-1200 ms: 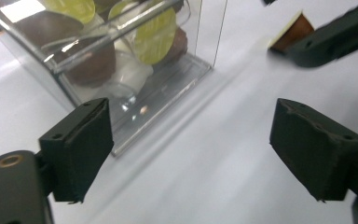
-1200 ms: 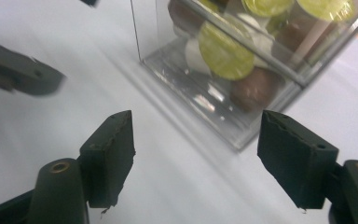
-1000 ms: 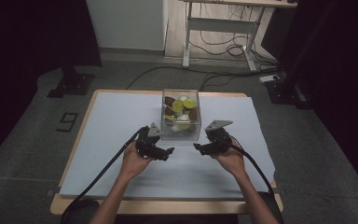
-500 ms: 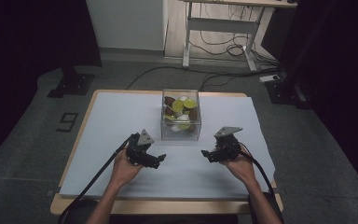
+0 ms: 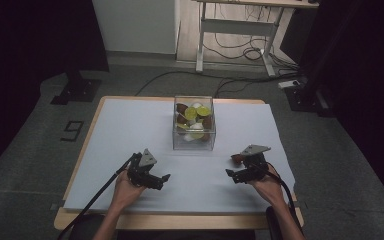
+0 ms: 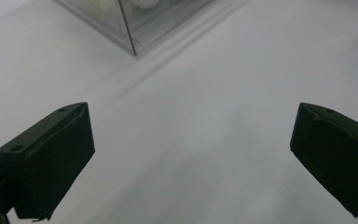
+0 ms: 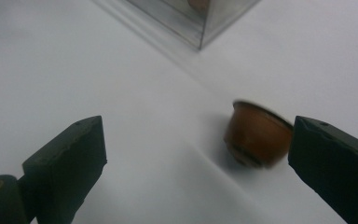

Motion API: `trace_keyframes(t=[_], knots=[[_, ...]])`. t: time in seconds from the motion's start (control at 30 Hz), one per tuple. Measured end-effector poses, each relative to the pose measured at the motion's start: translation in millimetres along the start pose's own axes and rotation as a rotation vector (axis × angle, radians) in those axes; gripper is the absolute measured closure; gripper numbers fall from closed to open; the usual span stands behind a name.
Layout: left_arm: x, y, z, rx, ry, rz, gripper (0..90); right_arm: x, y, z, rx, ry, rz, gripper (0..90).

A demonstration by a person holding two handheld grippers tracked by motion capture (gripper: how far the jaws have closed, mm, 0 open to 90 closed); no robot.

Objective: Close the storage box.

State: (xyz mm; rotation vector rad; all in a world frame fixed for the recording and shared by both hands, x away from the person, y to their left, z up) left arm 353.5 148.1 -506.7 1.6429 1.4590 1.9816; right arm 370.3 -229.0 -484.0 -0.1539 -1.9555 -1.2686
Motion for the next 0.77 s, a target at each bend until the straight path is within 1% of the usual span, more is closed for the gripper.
trace_keyframes(t=[0.07, 0.17, 0.27, 0.33, 0.37, 0.43, 0.5, 0.53, 0.57, 0.6, 0.63, 0.73, 0.77], knots=[[-1.6, -5.7, 1.7, 0.014, -0.005, 0.007, 0.0, -1.5, -6.7, -2.7, -0.006, -0.003, 0.016, 4.0], [-3.3, -12.0, 3.9, 0.023, -0.005, 0.019, 0.0, -4.5, -16.3, -6.8, -0.016, -0.015, 0.032, 3.5], [-6.4, -20.8, 5.3, 0.016, 0.018, 0.056, 0.0, -8.7, -26.1, -11.0, -0.025, -0.027, 0.050, 1.6], [-8.5, -26.5, 6.7, 0.018, 0.026, 0.084, 0.0, -12.9, -33.2, -14.0, -0.026, -0.035, 0.076, 0.3], [-8.8, -26.7, 7.5, 0.024, 0.023, 0.091, 0.0, -16.1, -37.5, -15.6, -0.026, -0.038, 0.097, 0.0], [-8.3, -26.7, 8.1, 0.027, 0.016, 0.087, 0.0, -20.5, -42.8, -17.6, -0.026, -0.036, 0.120, 0.0], [-9.3, -26.8, 9.4, 0.036, 0.000, 0.099, 0.0, -25.8, -47.5, -19.2, -0.038, -0.034, 0.148, 0.0], [-10.0, -26.7, 10.3, 0.045, -0.010, 0.109, 0.0, -27.5, -49.5, -20.6, -0.053, -0.018, 0.150, 0.0], [-10.8, -26.6, 11.3, 0.054, -0.016, 0.120, 0.0, -27.7, -50.7, -21.8, -0.070, -0.012, 0.141, 0.0], [-11.4, -26.5, 12.6, 0.066, -0.028, 0.125, 0.0, -27.9, -51.7, -22.1, -0.067, -0.014, 0.130, 0.0], [-11.2, -26.7, 13.2, 0.070, -0.030, 0.126, 0.0, -27.9, -52.6, -21.7, -0.068, -0.015, 0.122, 0.0], [-11.4, -26.8, 12.4, 0.066, -0.027, 0.128, 0.0, -27.2, -56.5, -21.0, -0.068, -0.013, 0.100, 0.0], [-11.3, -27.0, 13.1, 0.071, -0.032, 0.127, 0.0, -27.2, -58.1, -21.4, -0.069, -0.012, 0.078, 0.0]])
Point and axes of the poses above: each handheld gripper's, and its own axes: x roughly backward along the jaws, y roughly out of its top, z roughly to its left, the point moved 1 cm from there along -x, roughly forward along the jaws, and after that the axes turned 12 degrees about -y, right-handed, at the moved point
